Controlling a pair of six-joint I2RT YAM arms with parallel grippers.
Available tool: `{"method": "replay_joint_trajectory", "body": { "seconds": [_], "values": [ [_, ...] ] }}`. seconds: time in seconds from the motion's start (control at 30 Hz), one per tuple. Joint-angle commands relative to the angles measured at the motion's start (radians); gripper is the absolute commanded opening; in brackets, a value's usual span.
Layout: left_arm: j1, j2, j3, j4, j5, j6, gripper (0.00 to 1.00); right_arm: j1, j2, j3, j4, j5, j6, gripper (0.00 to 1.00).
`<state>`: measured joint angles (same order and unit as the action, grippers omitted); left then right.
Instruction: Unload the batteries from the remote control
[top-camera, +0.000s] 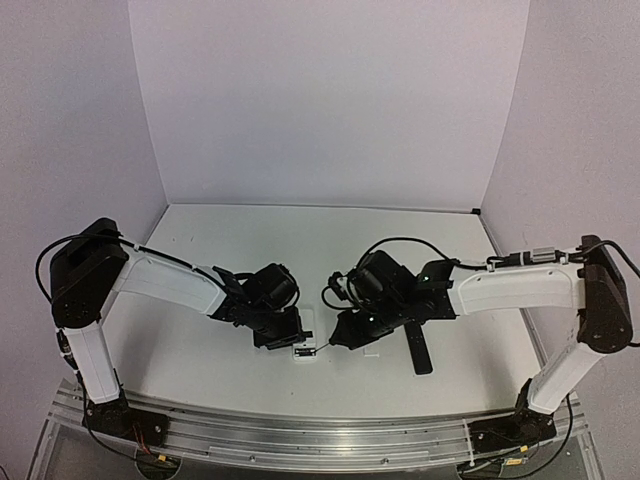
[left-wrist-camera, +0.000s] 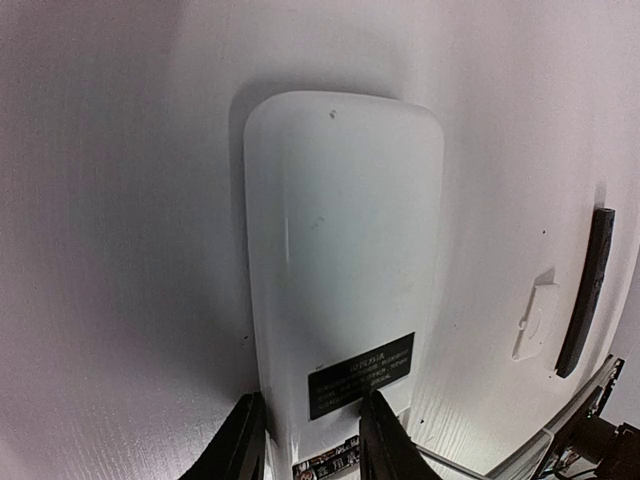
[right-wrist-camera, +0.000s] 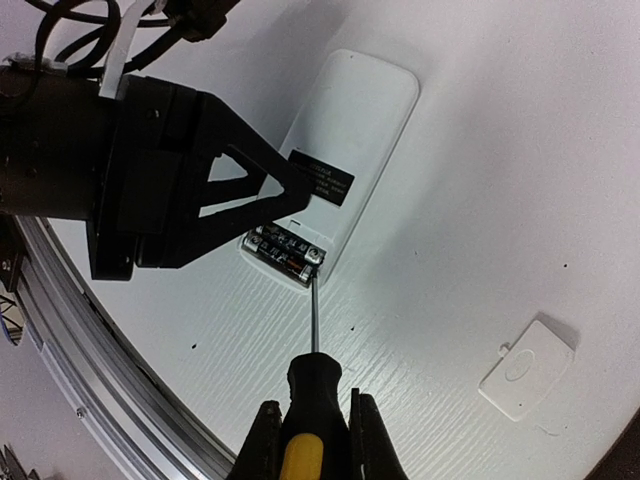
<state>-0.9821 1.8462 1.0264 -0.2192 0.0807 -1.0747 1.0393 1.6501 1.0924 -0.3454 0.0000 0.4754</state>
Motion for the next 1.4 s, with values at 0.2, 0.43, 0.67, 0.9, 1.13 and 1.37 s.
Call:
{"method": "replay_joint_trajectory", "body": {
  "seconds": [0.2,0.43,0.67,0.9,1.13,1.37],
  "values": [
    [-0.024,0.086,-0.034,-0.079,0.013,0.003,0.3,0.011,0.046,0.107,-0.15,0.0,0.005,0.0],
    [-0.024,0.089,-0.032,-0.081,0.012,0.002,0.3,0.015,0.106,0.172,-0.234,-0.021,0.011,0.0],
    [-0.024,0.094,-0.032,-0.086,0.008,-0.001,0.3,0.016,0.158,0.203,-0.268,-0.03,0.026,0.0],
    [-0.025,0.109,-0.031,-0.087,0.014,-0.004,0.28,0.015,0.193,0.191,-0.265,-0.02,0.043,0.0],
    [-0.025,0.121,-0.042,-0.077,0.024,-0.013,0.27,-0.001,0.154,0.104,-0.168,-0.082,0.062,0.0],
    [-0.024,0.126,-0.062,-0.078,0.027,-0.022,0.27,-0.053,0.079,-0.049,0.024,-0.231,0.109,0.0]
  ]
}}
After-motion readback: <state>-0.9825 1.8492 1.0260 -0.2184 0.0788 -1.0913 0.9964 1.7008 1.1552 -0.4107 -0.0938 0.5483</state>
